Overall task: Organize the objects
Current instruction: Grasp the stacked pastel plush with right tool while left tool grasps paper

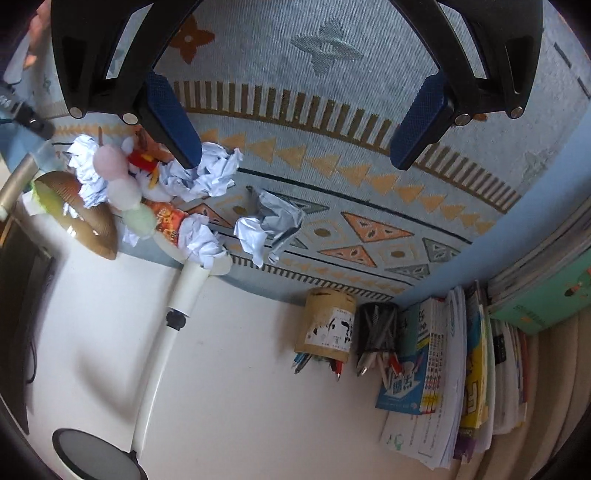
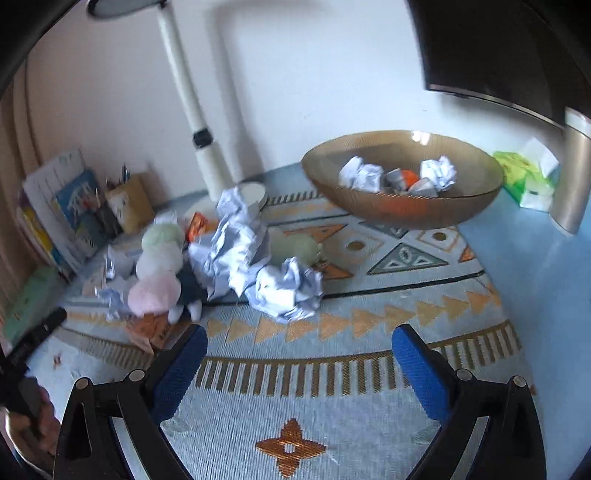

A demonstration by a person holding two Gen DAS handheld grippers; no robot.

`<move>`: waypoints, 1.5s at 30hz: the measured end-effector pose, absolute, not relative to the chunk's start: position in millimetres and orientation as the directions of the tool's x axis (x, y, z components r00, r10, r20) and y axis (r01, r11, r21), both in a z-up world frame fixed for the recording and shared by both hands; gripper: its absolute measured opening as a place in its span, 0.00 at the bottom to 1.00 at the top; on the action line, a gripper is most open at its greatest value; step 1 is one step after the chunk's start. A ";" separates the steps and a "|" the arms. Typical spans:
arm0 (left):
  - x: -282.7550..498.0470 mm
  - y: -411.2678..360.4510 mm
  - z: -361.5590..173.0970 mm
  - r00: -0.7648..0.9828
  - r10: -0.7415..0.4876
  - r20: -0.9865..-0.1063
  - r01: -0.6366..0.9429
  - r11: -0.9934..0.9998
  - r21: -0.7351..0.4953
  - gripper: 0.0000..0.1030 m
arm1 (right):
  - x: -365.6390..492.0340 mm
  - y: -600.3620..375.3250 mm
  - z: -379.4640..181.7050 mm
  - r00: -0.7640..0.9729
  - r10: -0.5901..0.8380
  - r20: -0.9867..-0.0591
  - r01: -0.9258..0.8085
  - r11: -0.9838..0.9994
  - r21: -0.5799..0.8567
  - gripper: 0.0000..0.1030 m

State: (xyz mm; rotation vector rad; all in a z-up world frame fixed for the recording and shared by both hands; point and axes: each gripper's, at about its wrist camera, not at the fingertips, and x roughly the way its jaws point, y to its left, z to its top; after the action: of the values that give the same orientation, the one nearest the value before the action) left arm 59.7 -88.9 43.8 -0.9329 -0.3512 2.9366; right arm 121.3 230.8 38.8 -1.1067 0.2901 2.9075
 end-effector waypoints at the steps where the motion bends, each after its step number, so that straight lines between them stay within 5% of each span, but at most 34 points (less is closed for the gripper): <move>1: 58.9 -89.0 43.5 -0.814 0.116 -0.569 0.026 -0.972 -0.235 0.99 | 120.2 227.1 38.0 -0.745 -0.042 -0.665 -0.077 -0.986 0.149 0.97; 11: 57.7 -97.3 37.4 -0.789 0.161 -0.593 0.021 -0.958 -0.288 0.99 | 120.1 235.4 38.0 -0.744 -0.054 -0.667 -0.075 -0.984 0.162 0.97; 18: 3.5 -124.5 56.5 -0.684 0.381 -0.623 -0.054 -0.877 -0.477 0.99 | 97.6 187.2 67.4 -0.689 -0.259 -0.677 0.110 -0.961 0.255 0.97; 26: -69.4 -89.8 38.0 -0.589 0.365 -0.721 -0.124 -0.922 -0.366 0.98 | 28.8 128.8 51.5 -0.633 -0.153 -0.759 0.119 -0.988 0.100 0.96; 27: -73.4 -82.3 34.5 -0.586 0.361 -0.726 -0.141 -0.927 -0.347 0.96 | 22.7 128.8 44.5 -0.620 -0.155 -0.769 0.113 -0.988 0.108 0.91; 29: -76.6 -70.3 31.0 -0.588 0.339 -0.734 -0.180 -0.940 -0.290 0.55 | 17.9 127.7 37.2 -0.610 -0.156 -0.777 0.113 -0.988 0.110 0.71; 31: -76.9 -65.9 28.8 -0.601 0.323 -0.732 -0.188 -0.946 -0.263 0.52 | 18.8 125.4 34.9 -0.617 -0.177 -0.767 0.148 -0.983 0.108 0.48; 33: -72.4 -69.9 33.1 -0.617 0.355 -0.703 -0.207 -0.934 -0.290 0.32 | 25.8 124.5 38.9 -0.646 -0.184 -0.741 0.164 -0.981 0.101 0.44; 41: -19.6 -92.6 86.4 -0.694 0.427 -0.579 -0.238 -0.896 -0.376 0.32 | 66.6 167.5 88.0 -0.712 -0.338 -0.615 0.187 -0.936 0.298 0.44; 45: 28.7 -78.8 108.2 -0.679 0.519 -0.519 -0.325 -0.847 -0.422 0.33 | 121.4 208.6 100.2 -0.759 -0.264 -0.595 0.121 -0.955 0.270 0.45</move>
State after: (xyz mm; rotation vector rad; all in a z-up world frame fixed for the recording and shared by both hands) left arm 28.7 -78.8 108.2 -0.8935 -0.4097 2.4831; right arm 121.4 208.6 100.2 -1.1155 0.3646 3.1364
